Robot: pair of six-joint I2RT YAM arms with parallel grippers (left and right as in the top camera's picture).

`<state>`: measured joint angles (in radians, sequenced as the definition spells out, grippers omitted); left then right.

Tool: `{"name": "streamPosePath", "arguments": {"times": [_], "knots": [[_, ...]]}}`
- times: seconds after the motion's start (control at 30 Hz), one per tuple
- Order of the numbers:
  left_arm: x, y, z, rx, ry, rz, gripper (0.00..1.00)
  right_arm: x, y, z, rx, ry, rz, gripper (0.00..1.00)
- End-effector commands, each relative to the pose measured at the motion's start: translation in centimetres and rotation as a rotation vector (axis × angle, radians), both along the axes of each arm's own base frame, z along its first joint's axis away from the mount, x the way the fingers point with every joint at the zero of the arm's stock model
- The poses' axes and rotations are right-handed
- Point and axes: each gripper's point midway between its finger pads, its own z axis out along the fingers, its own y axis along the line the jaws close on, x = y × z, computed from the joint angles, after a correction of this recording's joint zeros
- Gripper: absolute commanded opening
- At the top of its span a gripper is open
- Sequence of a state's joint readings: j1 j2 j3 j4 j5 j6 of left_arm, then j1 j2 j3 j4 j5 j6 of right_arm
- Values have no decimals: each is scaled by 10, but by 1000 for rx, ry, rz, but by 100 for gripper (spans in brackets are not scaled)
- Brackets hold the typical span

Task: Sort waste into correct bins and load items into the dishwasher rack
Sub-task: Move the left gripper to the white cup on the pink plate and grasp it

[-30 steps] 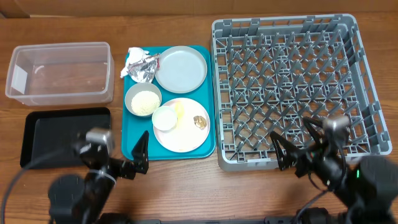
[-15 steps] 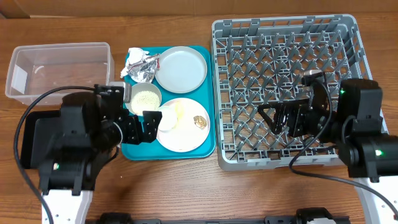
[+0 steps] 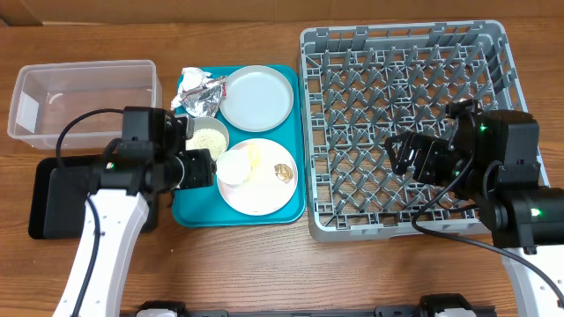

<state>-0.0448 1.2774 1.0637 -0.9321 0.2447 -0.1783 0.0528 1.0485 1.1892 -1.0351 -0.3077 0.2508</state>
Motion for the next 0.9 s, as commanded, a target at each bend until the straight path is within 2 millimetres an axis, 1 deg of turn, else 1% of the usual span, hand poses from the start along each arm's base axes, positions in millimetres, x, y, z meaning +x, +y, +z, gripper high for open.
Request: {"name": "streamPosePath", "arguments": {"times": [0.0,0.1,0.13,0.2,0.27,0.37,0.4,0.47,0.5,0.6,0.7,0.73,0.77,0.83,0.87], "knots": [[11,-1,-20,24,61,-5,58,8,-11,5,-25,-8,-71,100],[12,-11,-37,45,109,-40,57,11,-11,-3,-28,26,-70,100],[17,-14,-48,96,118,-53,57,13,-11,-11,-31,57,-70,100],[22,-15,-54,134,116,-40,59,14,-11,-18,-33,89,-69,100],[28,-21,-58,142,100,-53,59,16,-11,-28,-37,129,-69,100],[34,-11,-63,204,95,-16,56,16,-10,-37,-40,168,-68,100],[34,-8,-65,224,100,-5,51,16,-11,-40,-41,182,-68,100],[34,-7,-68,229,107,-4,45,16,-11,-40,-42,183,-67,100],[34,-7,-68,230,108,-4,43,16,-11,-40,-42,182,-67,100],[35,-8,-71,228,112,-6,45,16,-10,-40,-41,183,-67,100],[35,-9,-81,228,138,-10,42,16,-10,-40,-41,183,-67,100],[35,-12,-87,214,158,-19,39,16,-11,-41,-41,186,-67,100],[34,-15,-91,197,170,-27,38,15,-11,-41,-42,187,-67,100],[33,-22,-98,164,193,-41,32,14,-11,-41,-42,191,-67,100],[32,-25,-103,145,211,-49,22,14,-11,-42,-42,195,-67,100]]}}
